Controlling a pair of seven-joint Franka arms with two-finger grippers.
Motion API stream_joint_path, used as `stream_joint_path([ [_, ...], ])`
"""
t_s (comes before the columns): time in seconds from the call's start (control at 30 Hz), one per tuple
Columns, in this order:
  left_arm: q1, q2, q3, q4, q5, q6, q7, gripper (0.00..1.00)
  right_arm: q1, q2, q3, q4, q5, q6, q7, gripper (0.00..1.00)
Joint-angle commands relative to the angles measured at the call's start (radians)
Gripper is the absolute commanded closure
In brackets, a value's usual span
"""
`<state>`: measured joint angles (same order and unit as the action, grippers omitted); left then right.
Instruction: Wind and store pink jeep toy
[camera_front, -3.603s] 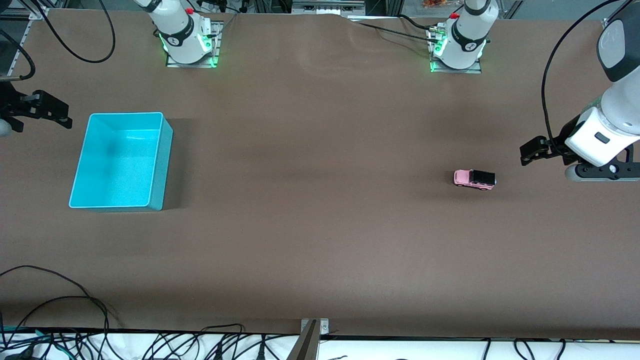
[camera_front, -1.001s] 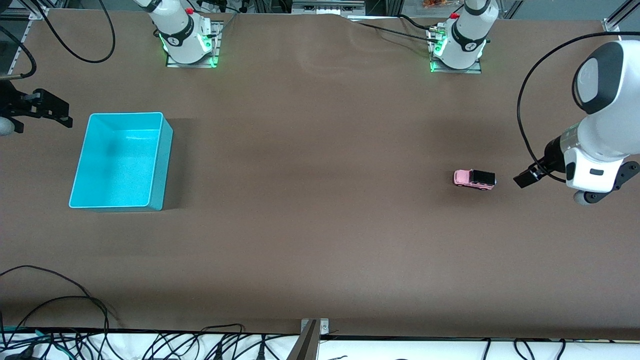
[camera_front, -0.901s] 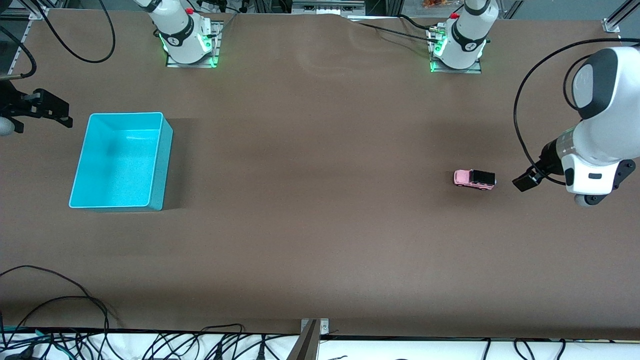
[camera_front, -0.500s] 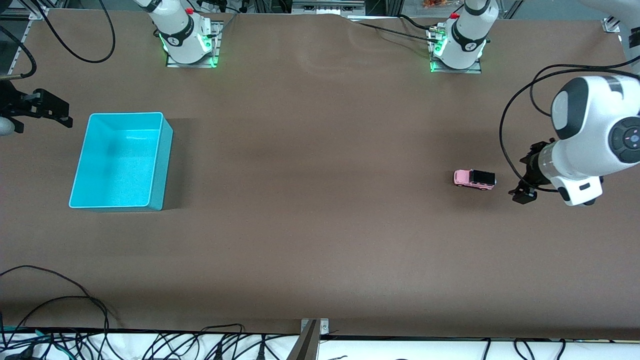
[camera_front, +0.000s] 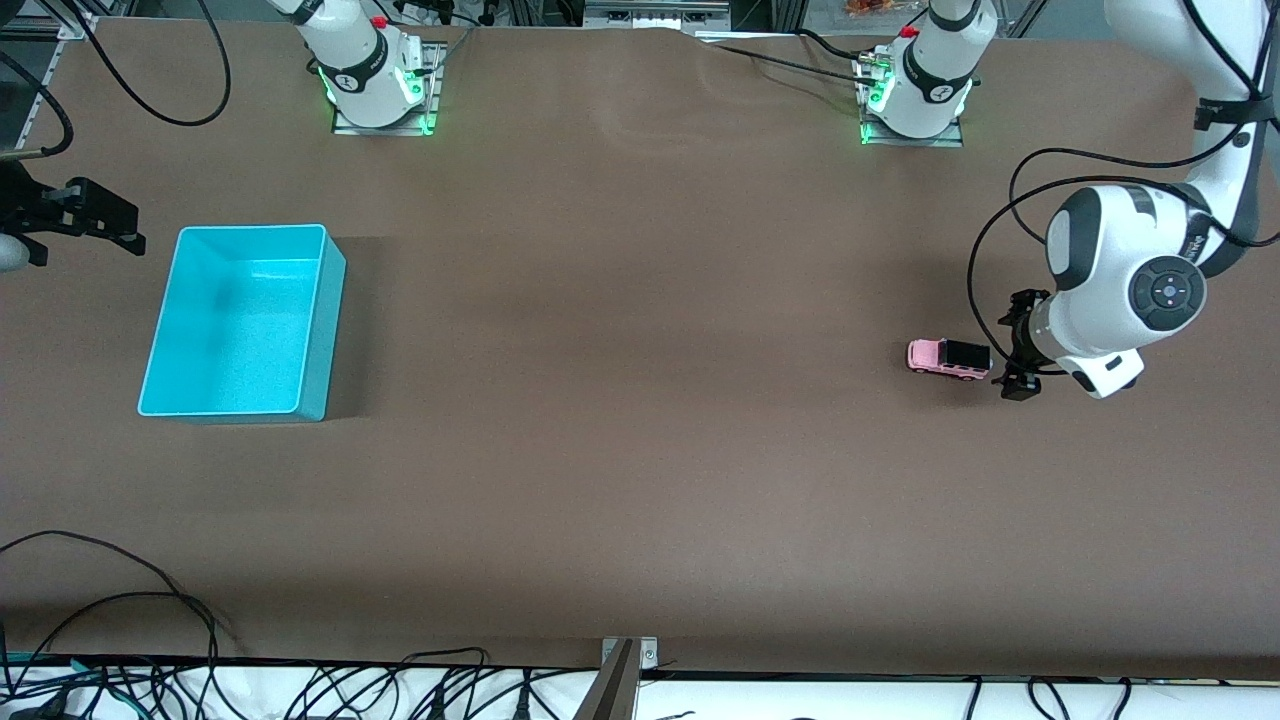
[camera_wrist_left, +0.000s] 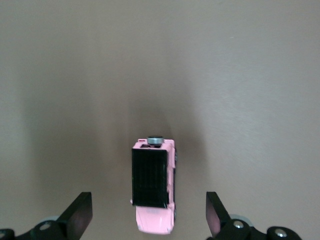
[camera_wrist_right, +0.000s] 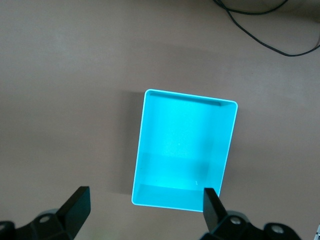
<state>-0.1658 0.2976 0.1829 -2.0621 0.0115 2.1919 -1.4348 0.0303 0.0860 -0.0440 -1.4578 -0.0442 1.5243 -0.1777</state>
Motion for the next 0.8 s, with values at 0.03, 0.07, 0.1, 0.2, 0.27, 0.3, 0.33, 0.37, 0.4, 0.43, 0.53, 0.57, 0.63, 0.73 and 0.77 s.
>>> stream_joint_path([
  [0.03, 0.003, -0.009, -0.005, -0.085, -0.056, 0.112, -0.049, 0.0, 0.005, -0.002, 0.0, 0.007, -0.016, -0.009, -0.008, 0.0],
  [0.07, 0.003, -0.009, -0.005, -0.095, -0.059, 0.13, -0.049, 0.0, 0.006, -0.002, 0.0, 0.007, -0.016, -0.009, -0.008, 0.0],
  [0.1, 0.003, -0.005, -0.005, -0.107, -0.061, 0.155, -0.049, 0.0, 0.005, 0.0, 0.0, 0.007, -0.016, -0.009, -0.008, 0.0],
  [0.2, 0.003, 0.021, -0.005, -0.121, -0.062, 0.204, -0.052, 0.0, 0.005, 0.0, 0.0, 0.007, -0.016, -0.009, -0.008, 0.0],
  [0.27, 0.003, 0.034, -0.007, -0.121, -0.064, 0.215, -0.052, 0.0, 0.005, 0.0, 0.0, 0.007, -0.016, -0.009, -0.008, 0.0],
  [0.3, 0.003, 0.04, -0.007, -0.121, -0.064, 0.216, -0.052, 0.0, 0.005, 0.0, 0.0, 0.007, -0.016, -0.009, -0.006, 0.0],
  [0.33, 0.002, 0.046, -0.007, -0.121, -0.064, 0.218, -0.052, 0.0, 0.005, 0.0, 0.0, 0.007, -0.016, -0.009, -0.006, 0.0],
  [0.37, 0.003, 0.052, -0.007, -0.121, -0.062, 0.229, -0.052, 0.0, 0.005, 0.0, 0.0, 0.007, -0.016, -0.009, -0.006, 0.0],
  [0.4, 0.003, 0.055, -0.007, -0.122, -0.064, 0.242, -0.052, 0.0, 0.005, 0.0, 0.0, 0.007, -0.016, -0.009, -0.008, 0.0],
  [0.43, 0.003, 0.057, -0.008, -0.124, -0.064, 0.249, -0.053, 0.0, 0.005, 0.0, 0.0, 0.007, -0.016, -0.009, -0.008, 0.0],
  [0.53, 0.003, 0.07, -0.008, -0.128, -0.068, 0.265, -0.055, 0.0, 0.005, 0.0, 0.0, 0.007, -0.016, -0.007, -0.006, 0.0],
  [0.57, 0.003, 0.071, -0.008, -0.128, -0.083, 0.273, -0.058, 0.0, 0.005, 0.0, 0.0, 0.007, -0.016, -0.009, -0.006, 0.0],
  [0.63, 0.003, 0.074, -0.007, -0.128, -0.119, 0.287, -0.059, 0.04, 0.005, 0.0, 0.0, 0.007, -0.016, -0.009, -0.006, 0.0],
  [0.73, 0.0, 0.075, -0.008, -0.128, -0.133, 0.29, -0.059, 0.05, 0.005, 0.0, 0.0, 0.007, -0.016, -0.009, -0.006, 0.0],
  [0.77, 0.0, 0.075, -0.008, -0.13, -0.133, 0.29, -0.059, 0.05, 0.005, 0.0, 0.0, 0.007, -0.016, -0.009, -0.006, 0.0],
])
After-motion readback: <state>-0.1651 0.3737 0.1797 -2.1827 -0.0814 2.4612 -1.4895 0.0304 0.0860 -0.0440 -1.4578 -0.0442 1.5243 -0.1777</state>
